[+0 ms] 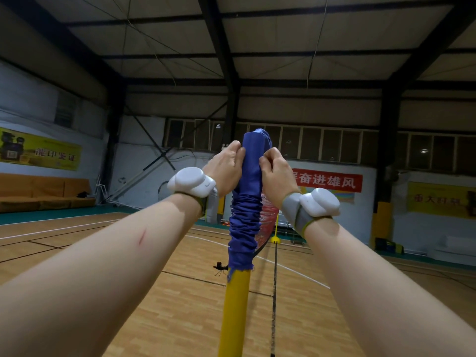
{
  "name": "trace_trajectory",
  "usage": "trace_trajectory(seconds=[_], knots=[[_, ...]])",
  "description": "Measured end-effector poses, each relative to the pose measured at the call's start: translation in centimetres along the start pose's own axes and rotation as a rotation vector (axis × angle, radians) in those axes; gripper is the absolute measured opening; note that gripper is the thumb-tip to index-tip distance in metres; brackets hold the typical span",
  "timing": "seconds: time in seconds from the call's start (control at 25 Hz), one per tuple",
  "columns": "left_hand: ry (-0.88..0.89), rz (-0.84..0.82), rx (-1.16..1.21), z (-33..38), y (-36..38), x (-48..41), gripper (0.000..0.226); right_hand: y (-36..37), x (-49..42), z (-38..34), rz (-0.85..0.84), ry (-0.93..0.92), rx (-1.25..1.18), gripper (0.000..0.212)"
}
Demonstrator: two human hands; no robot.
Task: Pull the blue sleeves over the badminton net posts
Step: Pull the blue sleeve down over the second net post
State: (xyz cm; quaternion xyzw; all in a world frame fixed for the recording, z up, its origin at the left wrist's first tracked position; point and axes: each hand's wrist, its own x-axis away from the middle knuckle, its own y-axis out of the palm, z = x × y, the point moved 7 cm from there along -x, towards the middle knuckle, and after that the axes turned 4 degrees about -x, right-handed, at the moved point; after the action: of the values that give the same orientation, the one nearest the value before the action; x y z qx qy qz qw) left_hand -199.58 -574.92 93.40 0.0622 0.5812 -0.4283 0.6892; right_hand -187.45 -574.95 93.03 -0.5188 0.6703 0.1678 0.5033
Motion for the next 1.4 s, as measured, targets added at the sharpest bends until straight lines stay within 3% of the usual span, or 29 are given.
trace_trajectory(seconds=[0.32, 0.56, 0.84, 1.4], knots=[[0.022, 0.162, -0.052, 0.0, 0.5, 0.6, 0.017, 0.5, 1.7, 0.3, 0.007, -0.038, 0.010, 0.013], [-0.114, 0.093, 0.212, -1.8, 1.8, 0.8, 0.023, 1.1, 2.5, 0.6, -0.005, -0.040, -0.043, 0.011], [0.025, 0.192, 0.073, -0.8, 1.7, 0.7, 0.020, 0.3, 2.4, 1.3, 0.000, -0.049, -0.038, 0.012], [0.108, 0.055, 0.007, -1.9, 2.0, 5.0, 0.019, 1.2, 4.7, 3.1, -0.061, 0.048, -0.116, 0.018]])
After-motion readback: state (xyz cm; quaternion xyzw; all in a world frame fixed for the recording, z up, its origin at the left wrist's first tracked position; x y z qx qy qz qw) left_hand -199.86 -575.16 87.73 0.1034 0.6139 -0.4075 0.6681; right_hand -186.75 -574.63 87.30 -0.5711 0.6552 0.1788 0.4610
